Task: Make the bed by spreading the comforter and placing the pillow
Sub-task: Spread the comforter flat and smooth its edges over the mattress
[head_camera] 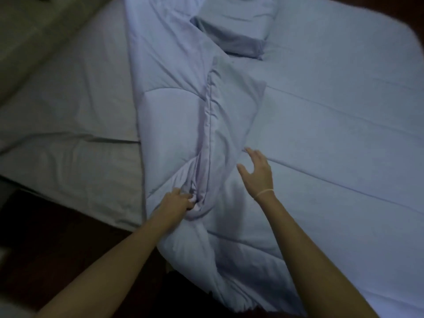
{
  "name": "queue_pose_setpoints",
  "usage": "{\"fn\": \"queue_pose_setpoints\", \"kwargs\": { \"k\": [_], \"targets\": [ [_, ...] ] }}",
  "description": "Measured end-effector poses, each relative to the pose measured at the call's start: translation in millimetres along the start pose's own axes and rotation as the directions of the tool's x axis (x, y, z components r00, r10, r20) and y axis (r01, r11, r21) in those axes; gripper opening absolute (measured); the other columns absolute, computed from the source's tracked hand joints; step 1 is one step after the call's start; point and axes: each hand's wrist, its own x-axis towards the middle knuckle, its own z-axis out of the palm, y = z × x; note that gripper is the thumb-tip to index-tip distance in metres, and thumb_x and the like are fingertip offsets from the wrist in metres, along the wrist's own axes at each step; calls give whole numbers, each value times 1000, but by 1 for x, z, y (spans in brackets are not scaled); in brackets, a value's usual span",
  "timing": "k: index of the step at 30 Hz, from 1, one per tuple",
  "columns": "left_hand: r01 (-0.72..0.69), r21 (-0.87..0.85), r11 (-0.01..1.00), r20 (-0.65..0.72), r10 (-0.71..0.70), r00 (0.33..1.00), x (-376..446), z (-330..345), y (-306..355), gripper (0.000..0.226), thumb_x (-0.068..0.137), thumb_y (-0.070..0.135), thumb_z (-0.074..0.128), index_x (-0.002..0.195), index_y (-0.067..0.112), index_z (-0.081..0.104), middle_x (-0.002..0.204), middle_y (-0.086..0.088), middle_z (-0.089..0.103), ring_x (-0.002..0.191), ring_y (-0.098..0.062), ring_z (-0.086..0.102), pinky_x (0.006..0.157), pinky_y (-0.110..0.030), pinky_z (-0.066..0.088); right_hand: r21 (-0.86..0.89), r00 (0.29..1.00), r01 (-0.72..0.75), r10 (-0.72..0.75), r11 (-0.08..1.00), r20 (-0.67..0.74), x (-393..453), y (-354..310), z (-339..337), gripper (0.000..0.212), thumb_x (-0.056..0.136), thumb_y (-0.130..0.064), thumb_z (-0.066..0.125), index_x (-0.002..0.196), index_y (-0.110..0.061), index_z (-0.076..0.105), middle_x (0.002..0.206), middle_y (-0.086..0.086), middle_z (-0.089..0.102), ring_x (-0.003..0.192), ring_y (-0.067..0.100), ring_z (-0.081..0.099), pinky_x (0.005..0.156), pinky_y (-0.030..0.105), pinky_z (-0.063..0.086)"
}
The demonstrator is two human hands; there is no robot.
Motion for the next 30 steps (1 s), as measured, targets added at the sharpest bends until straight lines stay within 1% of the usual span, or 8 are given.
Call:
{"fn": "queue_pose_setpoints", "kwargs": {
  "k": [4,6,9,13,18,22,25,30],
  "targets": [
    [34,-66,997,171,-22,985,-49,7,0,13,64,26,57,69,28,69,92,7,71,62,-36,59,47,-32,47,-175,931,302,-251,937,266,22,-31,49,69,86,-39,63,145,-29,30,158,17,3,145,39,6,118,49,11],
    [170,-188,967,290,-111,951,-56,3,7,42,76,43,32,86,26,69,114,7,66,75,-34,57,63,-34,46,-252,860,351,-205,902,467,23,-30,71,73,86,-41,62,147,-36,21,158,12,-14,144,42,-5,117,50,9],
    [524,-432,734,482,-304,822,-45,-14,11,69,61,59,21,99,27,69,116,1,67,94,-30,60,82,-36,48,-255,811,301,-106,919,575,20,-11,81,61,89,-20,60,144,-24,35,159,11,-3,143,35,18,114,35,21],
    [594,-646,479,347,-509,788,-18,-39,2,39,64,48,45,69,22,73,82,-3,73,78,-21,66,77,-38,54,-113,925,44,3,993,381,2,10,61,34,90,-6,50,122,-11,60,135,15,54,115,34,55,94,31,41],
    [545,-799,254,286,-637,716,54,-79,21,29,87,32,61,109,13,66,115,-7,66,105,-23,61,85,-21,42,121,983,-60,37,991,178,-35,30,31,39,69,9,57,100,-13,69,101,6,71,90,17,62,74,4,39],
    [481,-875,54,376,-550,746,120,-105,47,79,79,52,66,143,20,33,148,-1,39,133,-20,40,106,-33,37,308,987,-64,15,949,157,-60,33,20,38,69,13,56,87,-19,66,89,-4,68,82,11,62,72,10,47],
    [532,-803,268,391,-437,810,153,-106,54,92,79,36,71,150,24,14,150,-6,36,133,-27,41,107,-35,37,398,980,-114,37,910,198,-63,39,14,48,69,17,50,83,-26,66,88,-10,68,80,0,63,74,27,54],
    [519,-638,570,227,-504,833,143,-108,38,57,81,7,56,133,29,48,128,-20,51,114,-34,54,97,-29,40,624,968,-251,208,740,142,-50,53,-7,34,79,8,58,89,-24,64,95,3,68,92,23,62,79,34,50]
  ]
}}
